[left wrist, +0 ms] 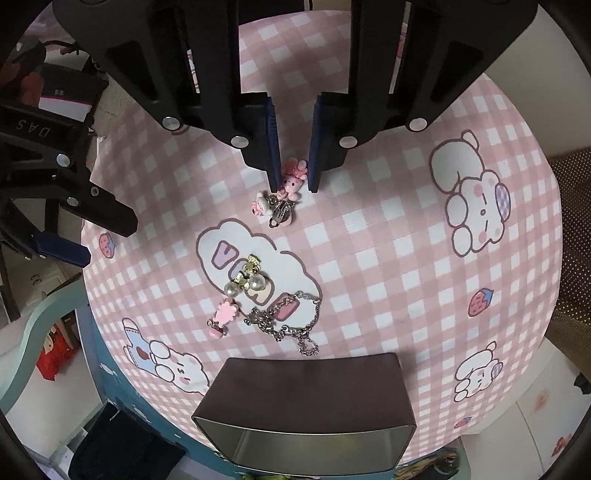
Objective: Organize jewelry
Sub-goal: 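Lower the left gripper onto the pink bunny charm keychain and grasp it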
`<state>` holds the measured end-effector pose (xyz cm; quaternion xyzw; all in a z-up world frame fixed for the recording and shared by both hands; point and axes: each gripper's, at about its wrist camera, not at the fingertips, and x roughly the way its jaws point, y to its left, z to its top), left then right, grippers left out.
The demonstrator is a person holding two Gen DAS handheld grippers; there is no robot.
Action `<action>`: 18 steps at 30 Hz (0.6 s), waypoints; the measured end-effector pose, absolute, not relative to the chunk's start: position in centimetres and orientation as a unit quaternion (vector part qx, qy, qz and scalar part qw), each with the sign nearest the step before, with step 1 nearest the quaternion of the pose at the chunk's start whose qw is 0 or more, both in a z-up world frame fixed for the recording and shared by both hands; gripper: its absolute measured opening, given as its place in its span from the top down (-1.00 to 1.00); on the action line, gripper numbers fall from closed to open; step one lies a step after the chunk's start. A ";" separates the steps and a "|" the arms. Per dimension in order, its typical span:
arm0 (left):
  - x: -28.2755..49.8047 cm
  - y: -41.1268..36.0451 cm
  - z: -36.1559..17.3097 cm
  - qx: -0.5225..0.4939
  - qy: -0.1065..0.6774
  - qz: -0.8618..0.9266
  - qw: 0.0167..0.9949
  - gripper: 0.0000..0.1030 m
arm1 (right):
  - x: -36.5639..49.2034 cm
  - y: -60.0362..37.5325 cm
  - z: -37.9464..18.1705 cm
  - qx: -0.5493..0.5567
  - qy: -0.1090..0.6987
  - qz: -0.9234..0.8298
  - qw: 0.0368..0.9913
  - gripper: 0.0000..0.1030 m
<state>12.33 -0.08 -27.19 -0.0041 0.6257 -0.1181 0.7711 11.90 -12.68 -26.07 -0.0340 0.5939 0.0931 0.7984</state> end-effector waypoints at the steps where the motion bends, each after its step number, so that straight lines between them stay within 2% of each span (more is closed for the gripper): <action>1: 12.4 0.0 -27.2 -0.011 0.626 -0.117 0.771 0.72 | 11.9 -12.6 -26.0 -0.032 0.593 0.096 0.799 -0.54; 8: 12.3 1.3 -25.8 -0.037 0.618 -0.105 0.778 0.72 | 11.8 -10.7 -25.3 -0.022 0.572 0.164 0.803 -0.53; 10: 12.2 1.7 -25.3 -0.047 0.614 -0.102 0.781 0.72 | 11.7 -9.7 -25.2 -0.027 0.565 0.189 0.802 -0.39; 12: 12.1 2.1 -24.9 -0.051 0.610 -0.097 0.784 0.72 | 11.6 -8.6 -25.3 -0.031 0.563 0.212 0.798 -0.07; 18: 11.6 3.6 -24.1 -0.061 0.606 -0.087 0.788 0.72 | 11.3 -5.8 -26.5 -0.058 0.559 0.259 0.785 0.17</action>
